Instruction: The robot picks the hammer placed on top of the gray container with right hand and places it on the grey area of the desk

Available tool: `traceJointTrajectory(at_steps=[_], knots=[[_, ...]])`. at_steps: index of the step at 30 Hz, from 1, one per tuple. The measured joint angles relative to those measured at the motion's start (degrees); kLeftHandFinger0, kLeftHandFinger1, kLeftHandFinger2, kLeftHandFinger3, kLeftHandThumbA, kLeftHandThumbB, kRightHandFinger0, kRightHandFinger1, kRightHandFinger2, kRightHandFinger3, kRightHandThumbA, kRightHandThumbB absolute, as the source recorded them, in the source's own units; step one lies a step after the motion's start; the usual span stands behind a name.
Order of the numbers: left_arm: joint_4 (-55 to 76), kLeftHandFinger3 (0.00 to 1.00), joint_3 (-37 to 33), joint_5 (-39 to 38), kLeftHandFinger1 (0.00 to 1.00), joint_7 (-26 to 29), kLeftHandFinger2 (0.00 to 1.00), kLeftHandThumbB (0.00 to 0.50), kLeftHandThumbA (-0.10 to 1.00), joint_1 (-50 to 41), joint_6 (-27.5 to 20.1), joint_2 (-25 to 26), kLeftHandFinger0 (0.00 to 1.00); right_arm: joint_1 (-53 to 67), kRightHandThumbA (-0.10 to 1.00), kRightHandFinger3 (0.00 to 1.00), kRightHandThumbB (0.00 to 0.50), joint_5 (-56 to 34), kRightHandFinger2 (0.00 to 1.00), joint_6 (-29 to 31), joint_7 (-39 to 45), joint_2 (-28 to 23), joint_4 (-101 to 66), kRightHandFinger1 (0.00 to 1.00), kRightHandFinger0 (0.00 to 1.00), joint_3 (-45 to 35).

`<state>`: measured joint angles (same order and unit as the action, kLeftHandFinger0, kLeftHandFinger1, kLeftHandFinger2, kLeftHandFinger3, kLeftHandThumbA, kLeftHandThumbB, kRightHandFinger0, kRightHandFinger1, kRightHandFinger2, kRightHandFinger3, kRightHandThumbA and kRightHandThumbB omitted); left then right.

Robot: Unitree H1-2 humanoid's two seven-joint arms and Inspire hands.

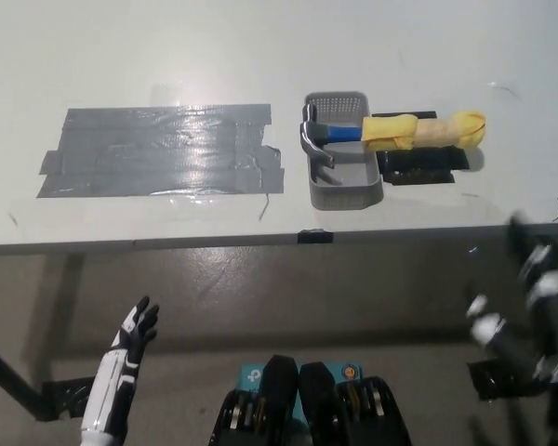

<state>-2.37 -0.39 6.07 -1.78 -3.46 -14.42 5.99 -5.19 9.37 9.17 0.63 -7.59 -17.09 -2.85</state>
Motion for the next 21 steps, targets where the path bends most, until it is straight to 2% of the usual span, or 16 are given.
traceJointTrajectory(at_steps=[4, 5, 8, 9, 10, 14, 15, 17, 21], knots=[[0.1, 1.0, -0.2, 0.1, 1.0, 0.0, 1.0, 0.289, 1.0, 0.9, 0.1, -0.2, 1.0, -9.1, 0.75, 1.0, 0.267, 2.6, 1.0, -5.3, 1.5, -6.3, -1.3, 1.0, 1.0, -0.2], [0.1, 1.0, -0.2, 0.1, 1.0, 0.0, 1.0, 0.279, 1.0, 0.9, 0.2, -0.2, 1.0, -10.6, 0.81, 1.0, 0.274, 3.1, 1.0, -6.4, 2.0, -7.4, -1.1, 1.0, 1.0, 0.1], [0.1, 1.0, -0.3, 0.2, 1.0, 0.0, 1.0, 0.28, 1.0, 0.9, 0.2, -0.2, 1.0, -15.8, 0.81, 1.0, 0.282, 4.3, 1.0, -10.0, 4.2, -10.6, 1.6, 1.0, 1.0, 1.8], [0.1, 1.0, -0.3, 0.2, 1.0, 0.0, 1.0, 0.28, 1.0, 1.0, 0.2, -0.2, 1.0, -18.7, 0.79, 1.0, 0.223, 4.6, 1.0, -11.5, 5.3, -11.9, 3.7, 1.0, 1.0, 2.6], [0.1, 1.0, -0.3, 0.2, 1.0, 0.0, 1.0, 0.285, 1.0, 1.0, 0.2, -0.2, 1.0, -21.2, 0.82, 1.0, 0.274, 4.9, 1.0, -12.8, 6.2, -13.0, 5.6, 1.0, 1.0, 3.5], [0.1, 1.0, -0.3, 0.2, 1.0, 0.0, 1.0, 0.3, 1.0, 1.0, 0.2, -0.2, 1.0, -30.8, 0.81, 1.0, 0.289, 5.6, 1.0, -16.8, 9.8, -15.8, 14.8, 1.0, 1.0, 7.5], [0.1, 1.0, -0.3, 0.1, 1.0, 0.0, 1.0, 0.303, 1.0, 1.0, 0.2, -0.2, 1.0, -33.2, 0.82, 1.0, 0.299, 5.9, 1.0, -17.5, 10.7, -16.3, 17.8, 1.0, 1.0, 8.9], [0.1, 1.0, -0.3, 0.2, 1.0, 0.0, 1.0, 0.311, 1.0, 1.0, 0.2, -0.2, 1.0, -37.7, 0.88, 1.0, 0.353, 6.7, 1.0, -18.5, 12.6, -17.0, 24.2, 1.0, 1.0, 11.8], [0.0, 1.0, -0.3, 0.1, 1.0, 0.0, 1.0, 0.311, 1.0, 1.0, 0.2, -0.2, 1.0, -46.3, 0.89, 1.0, 0.379, 8.4, 1.0, -20.6, 16.8, -17.4, 37.7, 1.0, 1.0, 18.4]])
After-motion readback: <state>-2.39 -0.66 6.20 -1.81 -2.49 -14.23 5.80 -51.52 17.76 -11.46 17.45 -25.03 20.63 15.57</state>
